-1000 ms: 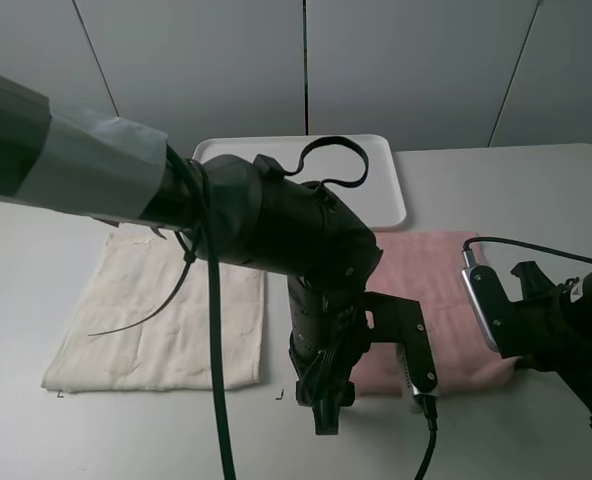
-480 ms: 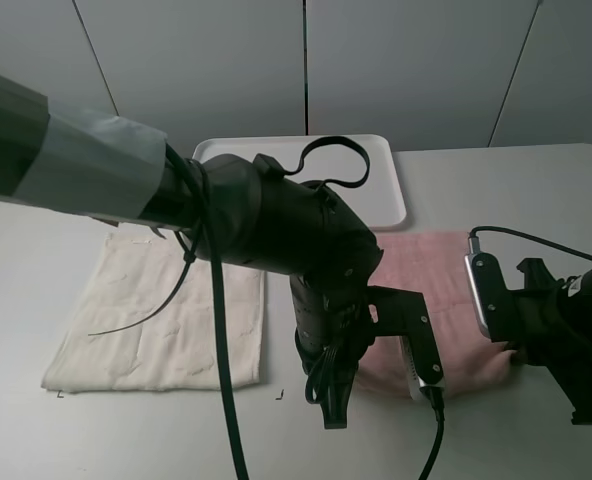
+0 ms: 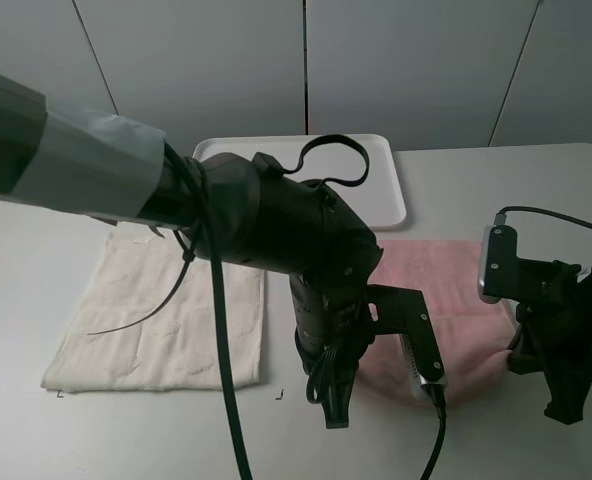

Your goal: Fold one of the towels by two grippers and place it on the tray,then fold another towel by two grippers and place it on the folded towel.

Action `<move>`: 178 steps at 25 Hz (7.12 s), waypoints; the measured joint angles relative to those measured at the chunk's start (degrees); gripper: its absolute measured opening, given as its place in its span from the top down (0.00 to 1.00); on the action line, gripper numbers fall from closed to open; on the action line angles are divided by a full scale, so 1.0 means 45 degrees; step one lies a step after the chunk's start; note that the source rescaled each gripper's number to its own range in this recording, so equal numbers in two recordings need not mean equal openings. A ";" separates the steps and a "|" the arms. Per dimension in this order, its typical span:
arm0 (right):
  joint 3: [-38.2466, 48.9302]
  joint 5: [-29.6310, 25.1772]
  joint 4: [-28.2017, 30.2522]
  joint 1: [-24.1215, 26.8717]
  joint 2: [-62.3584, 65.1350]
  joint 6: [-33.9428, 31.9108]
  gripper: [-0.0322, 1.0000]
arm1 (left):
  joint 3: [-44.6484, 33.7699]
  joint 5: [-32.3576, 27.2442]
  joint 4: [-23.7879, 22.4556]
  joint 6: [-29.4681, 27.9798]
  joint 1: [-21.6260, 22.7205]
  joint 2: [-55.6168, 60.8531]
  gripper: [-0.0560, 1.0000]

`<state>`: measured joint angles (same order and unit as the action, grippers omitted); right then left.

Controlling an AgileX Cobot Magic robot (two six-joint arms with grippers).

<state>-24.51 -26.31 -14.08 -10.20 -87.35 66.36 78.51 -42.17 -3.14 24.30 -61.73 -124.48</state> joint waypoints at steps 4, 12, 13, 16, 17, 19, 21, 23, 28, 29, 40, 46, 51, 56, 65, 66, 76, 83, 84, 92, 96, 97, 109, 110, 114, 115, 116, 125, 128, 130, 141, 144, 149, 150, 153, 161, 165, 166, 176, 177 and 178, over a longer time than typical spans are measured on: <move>-0.0501 -0.1624 0.0347 0.0000 0.0594 -0.1322 0.96 | 0.0000 0.0000 0.0058 0.0000 0.0000 0.0494 0.94; -0.1260 -0.2817 0.0947 0.0000 0.1826 -0.4617 0.96 | 0.0000 0.0018 0.1289 0.0000 0.0890 0.1922 0.94; -0.1342 -0.2817 0.0975 0.0000 0.1886 -0.5125 0.96 | 0.0000 0.0018 0.1492 0.0000 0.1040 0.2034 0.94; -0.1552 -0.2786 0.1190 0.0000 0.1999 -0.6238 0.96 | 0.0000 0.0195 0.2176 -0.0024 0.1555 0.2291 0.94; -0.1614 -0.2662 0.1301 0.0000 0.1999 -0.6763 0.96 | 0.0000 0.0264 0.2445 -0.0024 0.1696 0.2324 0.94; -0.1702 -0.2251 0.1380 0.0000 0.1999 -0.7811 0.96 | 0.0000 0.0346 0.2853 -0.0024 0.1993 0.2342 0.94; -0.1711 -0.1544 0.1565 0.0000 0.1999 -0.9158 0.96 | 0.0000 0.0441 0.3090 -0.0190 0.2154 0.2342 0.94; -0.1711 -0.0814 0.1614 0.0000 0.1999 -1.0136 0.96 | -0.0022 0.0689 0.3159 -0.0449 0.2272 0.2342 0.94; -0.1711 0.0130 0.2122 0.0000 0.1999 -1.1991 0.96 | -0.0022 0.1553 0.3111 -0.1082 0.2291 0.2236 0.94; -0.1711 0.0345 0.2469 0.0000 0.1999 -1.2492 0.96 | -0.0022 0.1756 0.3025 -0.1303 0.2291 0.2173 0.94; -0.1711 0.3454 0.4306 0.0000 0.0263 -1.5535 0.92 | -0.0022 0.2804 -0.0445 -0.6324 0.2291 0.1821 0.67; -0.1711 0.5157 0.4579 0.0087 -0.0363 -1.5157 0.28 | -0.0022 0.2912 -0.4085 -1.0398 0.2291 0.1821 0.08; -0.1804 0.5339 0.4445 0.0683 -0.0434 -1.5139 0.00 | -0.0022 0.2631 -0.5251 -1.1809 0.2291 0.1821 0.01; -0.3123 0.2760 0.4192 0.1002 -0.0564 -1.5413 0.00 | 0.0738 0.1559 -0.3302 -1.1591 0.2686 0.1714 0.01; -0.6752 -0.3180 0.2851 0.1539 -0.2414 -1.5052 0.00 | 0.3535 -0.1330 0.0251 -0.9721 0.3574 0.0617 0.00; -0.6992 -0.3474 0.2746 0.1605 -0.2555 -1.4953 0.00 | 0.3565 -0.1383 0.0311 -0.9643 0.3574 0.0585 0.00; -0.7587 -0.4413 0.1856 0.2447 -0.3424 -1.4249 0.00 | 0.5539 -0.2903 0.0414 -1.0328 0.3678 -0.1714 0.00; -0.7619 -0.4445 0.1883 0.2447 -0.3958 -1.4167 0.00 | 0.6424 -0.3586 0.0362 -1.0898 0.3678 -0.2800 0.00; -0.7619 -0.4445 0.1883 0.2447 -0.4057 -1.4167 0.00 | 0.6461 -0.3610 0.0336 -1.0938 0.3678 -0.2921 0.00; -0.7628 -0.4019 0.1937 0.2447 -0.4638 -1.4167 0.00 | 0.6786 -0.4004 0.0130 -1.1291 0.3678 -0.3281 0.00; -0.7659 -0.3856 0.2208 0.2447 -0.5065 -1.4167 0.00 | 0.6805 -0.4057 0.0101 -1.1318 0.3678 -0.3281 0.00; -0.7707 -0.3831 0.2326 0.2447 -0.5158 -1.4167 0.00 | 0.6805 -0.4057 0.0101 -1.1318 0.3678 -0.3281 0.00; -0.8093 -0.3917 0.1234 0.2447 -0.6013 -1.3725 0.00 | 0.6825 -0.4082 0.0101 -1.1349 0.3678 -0.3281 0.00; -0.8093 -0.3917 0.1158 0.2447 -0.6019 -1.3672 0.00 | 0.6825 -0.4082 0.0101 -1.1349 0.3678 -0.3281 0.00; -0.8093 -0.3917 0.1006 0.2367 -0.6019 -1.3593 0.00 | 0.6825 -0.4082 0.0101 -1.1349 0.3678 -0.3281 0.00; -0.8093 -0.3894 0.1006 0.2294 -0.6019 -1.3593 0.00 | 0.6825 -0.4082 0.0101 -1.1349 0.3678 -0.3281 0.00; -0.8093 -0.3870 0.1006 0.2232 -0.6019 -1.3593 0.00 | 0.6825 -0.4082 0.0101 -1.1349 0.3678 -0.3281 0.00; -0.8093 -0.3425 0.1237 0.1943 -0.6019 -1.3593 0.36 | 0.6825 -0.4082 0.0076 -1.1224 0.3678 -0.3281 0.00; -0.8093 -0.3281 0.1265 0.1918 -0.6019 -1.3593 0.39 | 0.6825 -0.4082 0.0076 -1.1136 0.3678 -0.3281 0.00; -0.8093 -0.3223 0.1265 0.1918 -0.6019 -1.3593 0.39 | 0.6825 -0.4082 0.0076 -1.1089 0.3678 -0.3281 0.00; -0.8179 -0.3066 0.1215 0.1918 -0.6357 -1.3760 0.39 | 0.6825 -0.4057 0.0052 -1.0995 0.3678 -0.3281 0.00; -0.8206 -0.3117 0.1215 0.1918 -0.6442 -1.3777 0.40 | 0.6825 -0.4057 0.0052 -1.0858 0.3678 -0.3281 0.00; -0.8228 -0.3196 0.0463 0.1869 -0.6507 -1.3817 0.85 | 0.6825 -0.4057 0.0052 -1.0795 0.3678 -0.3281 0.00; -0.8228 -0.3221 0.0367 0.1869 -0.6507 -1.3719 0.91 | 0.6825 -0.4057 0.0052 -1.0795 0.3678 -0.3281 0.00; -0.8228 -0.3221 0.0153 0.1869 -0.6507 -1.3116 0.91 | 0.6825 -0.4057 0.0052 -1.0795 0.3678 -0.3281 0.00; -0.8228 -0.3653 -0.0454 0.1893 -0.6538 -1.2577 0.91 | 0.6825 -0.4084 0.0026 -1.0765 0.3678 -0.3281 0.00; -0.8233 -0.4326 -0.0628 0.1893 -0.6565 -1.2411 0.91 | 0.6825 -0.4145 -0.0002 -1.0756 0.3678 -0.3281 0.00; -0.8233 -0.4512 -0.0647 0.1893 -0.6514 -1.2391 0.91 | 0.6825 -0.4145 -0.0023 -1.0756 0.3678 -0.3281 0.00; -0.8079 -0.5164 -0.1177 0.1893 -0.4208 -1.2303 0.91 | 0.6825 -0.4169 -0.0023 -1.0658 0.3678 -0.3281 0.00; -0.8079 -0.5259 -0.1416 0.1893 -0.4089 -1.2270 0.91 | 0.6825 -0.4169 -0.0023 -1.0658 0.3678 -0.3281 0.00; -0.8079 -0.5364 -0.1668 0.1893 -0.4015 -1.2231 0.91 | 0.6825 -0.4169 -0.0023 -1.0658 0.3678 -0.3281 0.00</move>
<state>-60.86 -50.45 -21.59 -1.68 -105.41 11.32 109.22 -60.93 -3.25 -23.66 -45.18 -139.24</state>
